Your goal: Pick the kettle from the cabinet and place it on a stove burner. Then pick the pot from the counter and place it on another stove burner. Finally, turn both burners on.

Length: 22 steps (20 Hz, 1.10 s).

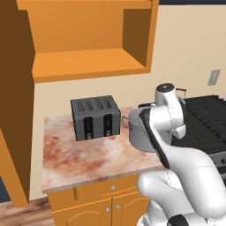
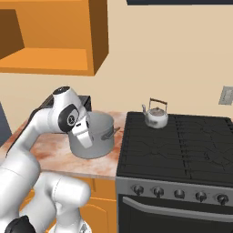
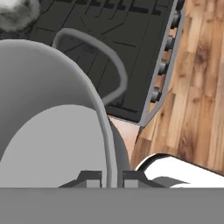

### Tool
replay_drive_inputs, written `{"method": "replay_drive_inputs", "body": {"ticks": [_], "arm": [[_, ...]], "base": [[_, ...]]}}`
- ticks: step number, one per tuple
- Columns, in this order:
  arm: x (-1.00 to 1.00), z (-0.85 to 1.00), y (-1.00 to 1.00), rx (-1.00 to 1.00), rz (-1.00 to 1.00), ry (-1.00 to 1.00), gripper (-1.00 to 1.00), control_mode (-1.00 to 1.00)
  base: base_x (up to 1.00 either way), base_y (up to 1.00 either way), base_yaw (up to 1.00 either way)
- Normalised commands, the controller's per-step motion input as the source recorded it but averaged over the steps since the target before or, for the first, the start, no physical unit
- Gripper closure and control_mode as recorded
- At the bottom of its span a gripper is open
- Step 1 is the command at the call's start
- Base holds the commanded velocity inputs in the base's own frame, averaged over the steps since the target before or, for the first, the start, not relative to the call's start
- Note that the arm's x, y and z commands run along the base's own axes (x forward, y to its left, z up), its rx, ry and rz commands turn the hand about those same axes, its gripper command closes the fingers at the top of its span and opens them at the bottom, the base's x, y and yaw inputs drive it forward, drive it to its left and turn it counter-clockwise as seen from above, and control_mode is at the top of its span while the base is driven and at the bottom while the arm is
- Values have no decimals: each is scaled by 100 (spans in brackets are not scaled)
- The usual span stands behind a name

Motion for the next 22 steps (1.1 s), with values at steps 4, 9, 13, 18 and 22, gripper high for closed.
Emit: {"method": "replay_drive_inputs", "body": {"ticks": [4,9,13,18,22], "arm": [[0,8,-32,-1,-6,-1,100,-100],[0,7,-34,0,-7,0,100,-100],[0,6,-35,0,-6,0,100,-100],[0,4,-37,0,-5,0,100,-100],[0,0,-35,0,-4,0,100,-100]], "base": [[0,0,0],[0,0,0],[0,0,0],[0,0,0],[0,0,0]]}}
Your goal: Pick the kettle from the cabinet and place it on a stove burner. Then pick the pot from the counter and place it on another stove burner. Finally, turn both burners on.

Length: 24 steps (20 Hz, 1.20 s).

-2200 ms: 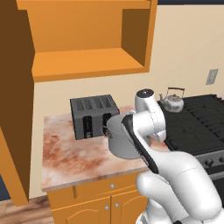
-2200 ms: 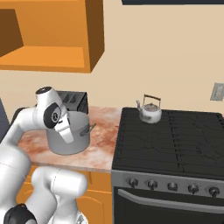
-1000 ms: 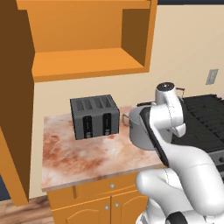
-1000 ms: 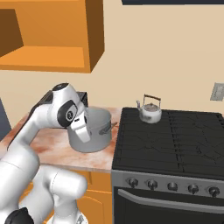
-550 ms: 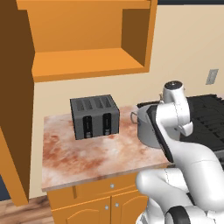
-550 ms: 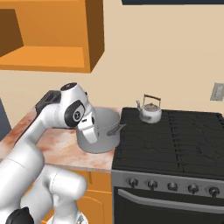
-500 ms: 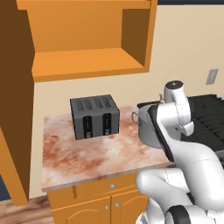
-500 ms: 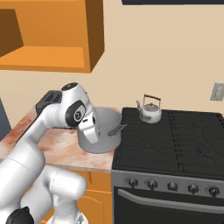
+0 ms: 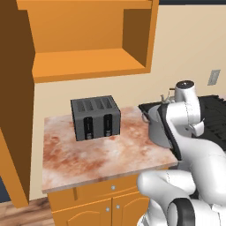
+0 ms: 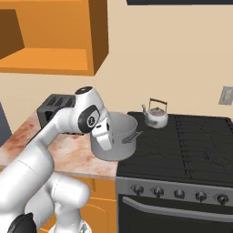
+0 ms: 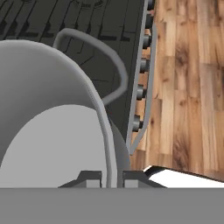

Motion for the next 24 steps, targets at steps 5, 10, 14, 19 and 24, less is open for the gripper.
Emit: {"method": "replay_drive_inputs", "body": {"ticks": [5,10,14,19,24], "arm": [[0,0,-38,0,-3,0,100,-100],[4,0,-36,0,0,-3,100,-100],[7,0,-33,0,0,-3,100,-100],[13,0,-29,0,0,-3,100,-100],[4,0,-35,0,0,0,100,-100]], "base": [[0,0,0],[0,0,0],[0,0,0],[0,0,0],[0,0,0]]}}
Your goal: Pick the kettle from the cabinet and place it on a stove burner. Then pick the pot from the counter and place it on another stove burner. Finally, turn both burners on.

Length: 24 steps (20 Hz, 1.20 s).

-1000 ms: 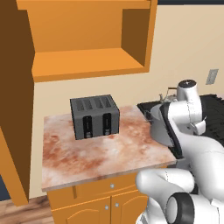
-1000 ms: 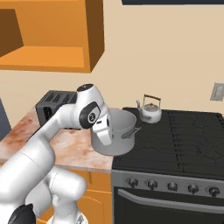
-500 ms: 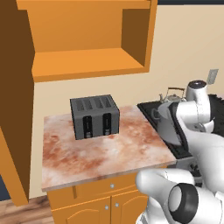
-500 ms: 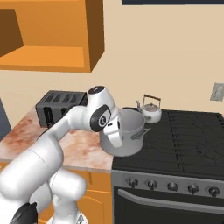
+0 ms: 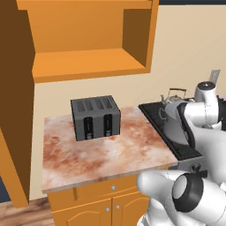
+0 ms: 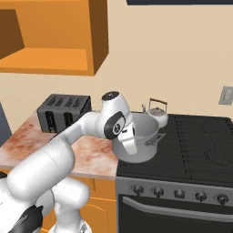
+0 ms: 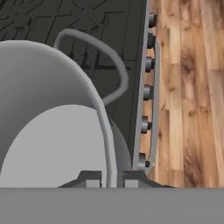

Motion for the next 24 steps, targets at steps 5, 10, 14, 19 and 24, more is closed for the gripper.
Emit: {"method": "replay_drive_inputs", "body": {"ticks": [5,10,14,19,24], "arm": [[5,0,-35,0,0,0,100,-100],[9,0,-35,0,0,0,100,-100],[19,-2,-25,0,2,2,100,-100],[7,-21,-21,2,5,2,100,-100],[6,-20,-17,3,6,0,100,-100]], "base": [[0,0,0],[0,0,0],[0,0,0],[0,0,0],[0,0,0]]}}
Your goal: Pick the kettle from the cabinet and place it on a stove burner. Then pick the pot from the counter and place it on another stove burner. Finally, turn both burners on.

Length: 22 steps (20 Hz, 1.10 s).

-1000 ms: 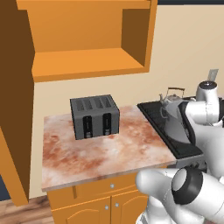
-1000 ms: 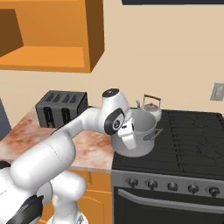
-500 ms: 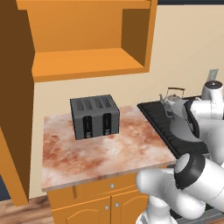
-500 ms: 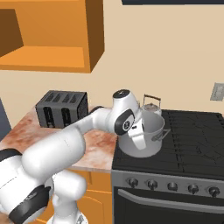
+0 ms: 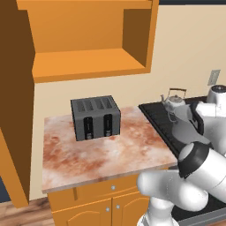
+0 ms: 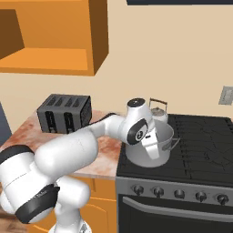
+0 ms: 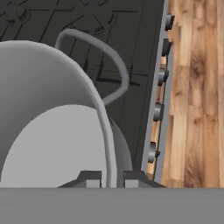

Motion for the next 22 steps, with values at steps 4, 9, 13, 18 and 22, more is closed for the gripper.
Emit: {"method": "replay_drive_inputs", "body": {"ticks": [4,9,13,18,22], "arm": [[6,-5,-19,2,5,0,100,-100],[4,0,-18,0,3,0,100,-100],[9,-3,-13,0,2,0,100,-100],[18,-9,-5,1,3,0,100,-100],[18,-12,-2,0,2,0,100,-100]], "base": [[0,0,0],[0,0,0],[0,0,0],[0,0,0],[0,0,0]]}}
